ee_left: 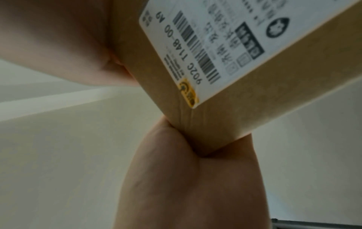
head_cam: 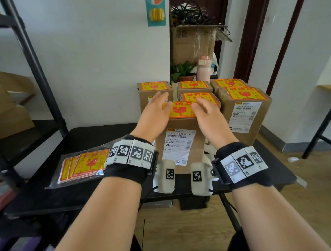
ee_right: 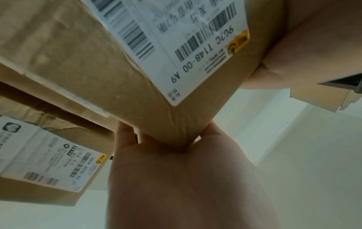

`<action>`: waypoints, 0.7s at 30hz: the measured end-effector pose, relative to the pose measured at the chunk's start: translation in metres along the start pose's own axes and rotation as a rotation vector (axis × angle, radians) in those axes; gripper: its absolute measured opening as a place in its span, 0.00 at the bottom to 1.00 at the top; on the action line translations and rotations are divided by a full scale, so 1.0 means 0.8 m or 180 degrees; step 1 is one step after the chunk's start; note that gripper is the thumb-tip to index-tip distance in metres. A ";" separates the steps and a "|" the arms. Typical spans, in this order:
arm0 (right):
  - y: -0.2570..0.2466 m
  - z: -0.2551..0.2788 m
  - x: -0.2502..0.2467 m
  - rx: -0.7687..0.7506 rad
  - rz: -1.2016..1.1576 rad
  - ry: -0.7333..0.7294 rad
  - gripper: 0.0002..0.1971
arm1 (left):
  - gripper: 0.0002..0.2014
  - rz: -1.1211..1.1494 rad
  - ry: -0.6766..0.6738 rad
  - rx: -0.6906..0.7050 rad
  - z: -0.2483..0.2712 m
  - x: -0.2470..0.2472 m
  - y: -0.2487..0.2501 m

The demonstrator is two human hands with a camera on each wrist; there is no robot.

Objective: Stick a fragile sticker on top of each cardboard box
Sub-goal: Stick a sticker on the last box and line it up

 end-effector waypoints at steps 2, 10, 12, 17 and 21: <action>0.004 0.007 -0.007 0.0103 -0.0134 0.0126 0.24 | 0.24 0.0188 0.0222 -0.0135 0.007 -0.011 -0.003; 0.009 0.036 -0.023 0.0413 -0.0021 0.0417 0.26 | 0.23 -0.0247 0.0752 -0.0640 0.047 -0.032 -0.016; 0.009 0.042 -0.023 0.0527 0.0041 0.0380 0.27 | 0.24 -0.0150 0.0621 -0.0843 0.054 -0.024 -0.023; -0.013 0.049 -0.028 0.0290 0.0007 0.0431 0.25 | 0.22 0.0033 0.0797 -0.0819 0.062 -0.041 -0.013; -0.049 0.052 -0.038 -0.0053 -0.0246 0.0645 0.21 | 0.20 0.0191 0.1115 -0.0670 0.060 -0.078 0.006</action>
Point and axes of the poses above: each hand's wrist, its own z-axis away from the middle knuckle, its own x-axis out of the palm, y = z × x, the point moved 5 cm from there along -z, towards the middle knuckle, and after that the axes turned 5 degrees about y, right-handed, at the moved point
